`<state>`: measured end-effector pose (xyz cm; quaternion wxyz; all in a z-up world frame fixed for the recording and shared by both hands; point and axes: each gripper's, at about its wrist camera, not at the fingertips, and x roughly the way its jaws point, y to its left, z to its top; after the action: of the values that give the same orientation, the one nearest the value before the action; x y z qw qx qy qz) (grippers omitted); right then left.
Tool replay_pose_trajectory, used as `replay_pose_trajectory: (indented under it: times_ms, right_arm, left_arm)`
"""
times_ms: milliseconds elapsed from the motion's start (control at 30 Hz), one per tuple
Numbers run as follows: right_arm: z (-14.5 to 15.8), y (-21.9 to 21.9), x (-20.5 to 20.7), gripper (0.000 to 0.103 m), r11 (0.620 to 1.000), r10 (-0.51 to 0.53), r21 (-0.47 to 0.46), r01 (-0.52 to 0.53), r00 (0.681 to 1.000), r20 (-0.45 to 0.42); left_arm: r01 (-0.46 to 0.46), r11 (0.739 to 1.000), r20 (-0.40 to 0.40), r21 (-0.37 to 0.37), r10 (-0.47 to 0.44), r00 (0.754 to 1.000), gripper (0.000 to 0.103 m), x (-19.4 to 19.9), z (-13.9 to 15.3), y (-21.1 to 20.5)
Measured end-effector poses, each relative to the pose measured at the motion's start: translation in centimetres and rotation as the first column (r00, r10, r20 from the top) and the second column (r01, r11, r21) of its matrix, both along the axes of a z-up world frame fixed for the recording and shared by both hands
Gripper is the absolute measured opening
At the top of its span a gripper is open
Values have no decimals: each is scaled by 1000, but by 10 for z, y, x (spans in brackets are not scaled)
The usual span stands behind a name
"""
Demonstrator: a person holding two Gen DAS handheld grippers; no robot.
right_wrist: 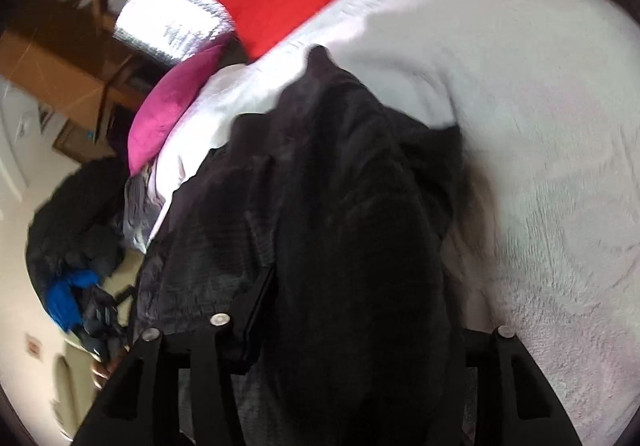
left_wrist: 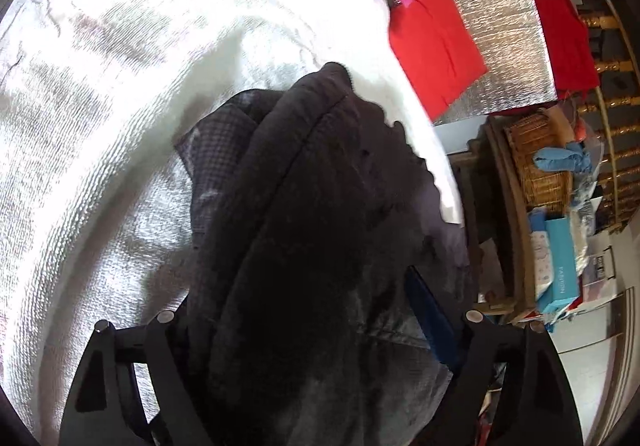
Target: Fold large clothes
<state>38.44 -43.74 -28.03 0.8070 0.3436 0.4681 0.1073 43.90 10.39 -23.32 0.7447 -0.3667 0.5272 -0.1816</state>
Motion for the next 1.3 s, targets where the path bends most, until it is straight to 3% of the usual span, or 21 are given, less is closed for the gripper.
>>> replay_pose_trajectory:
  times_ms: [133, 167, 233, 367, 400, 467, 533, 600, 700, 800, 867, 933, 1033, 1300]
  right_arm:
    - [8, -11, -1, 67, 1000, -17, -17, 17, 1000, -22]
    - [6, -14, -2, 74, 999, -21, -27, 20, 999, -26]
    - [-5, -15, -2, 76, 1000, -16, 5, 16, 999, -43]
    - [-4, -1, -2, 78, 1000, 7, 30, -8, 1000, 19]
    - [-2, 3, -2, 78, 1000, 3, 24, -4, 999, 33]
    - [6, 10, -2, 74, 1000, 14, 4, -14, 998, 55]
    - [14, 16, -4, 63, 1000, 23, -4, -23, 997, 76]
    - [25, 22, -7, 56, 997, 45, -59, -39, 993, 107]
    - [17, 26, -3, 55, 993, 39, -116, -32, 997, 61]
    - [10, 23, -1, 49, 996, 20, -92, -16, 999, 45]
    - [20, 30, -4, 42, 988, 42, -154, -31, 996, 72]
    - [23, 36, -5, 40, 977, 57, -212, -38, 995, 82]
    - [24, 32, -6, 35, 980, 21, -201, -5, 997, 80]
    - [69, 46, -40, 30, 968, 43, -252, 9, 979, 199]
  left_arm:
    - [9, 1000, -16, -8, -9, 1000, 87, 3, -1, -3]
    - [7, 1000, -19, -19, -7, 1000, 87, 3, -1, -2]
    - [7, 1000, -10, -20, -7, 1000, 87, 3, -1, -3]
    - [18, 999, 31, 43, -19, 999, 85, 0, 4, -12]
    - [18, 998, 44, 66, -21, 999, 80, -1, 7, -15]
    - [22, 994, 70, 111, -30, 997, 69, -4, 13, -18]
    - [19, 991, 87, 130, -30, 996, 57, -6, 17, -18]
    - [13, 992, 100, 125, -26, 995, 52, -8, 21, -16]
    - [7, 990, 96, 142, -20, 995, 52, -8, 19, -17]
    - [20, 984, 56, 179, -30, 998, 63, -4, 11, -25]
    - [8, 978, 74, 206, -24, 997, 60, -7, 14, -27]
    - [4, 973, 102, 231, -28, 994, 42, -11, 20, -28]
    - [-9, 973, 130, 231, -22, 991, 33, -17, 26, -25]
    - [-22, 974, 204, 225, -25, 979, 28, -48, 54, -24]
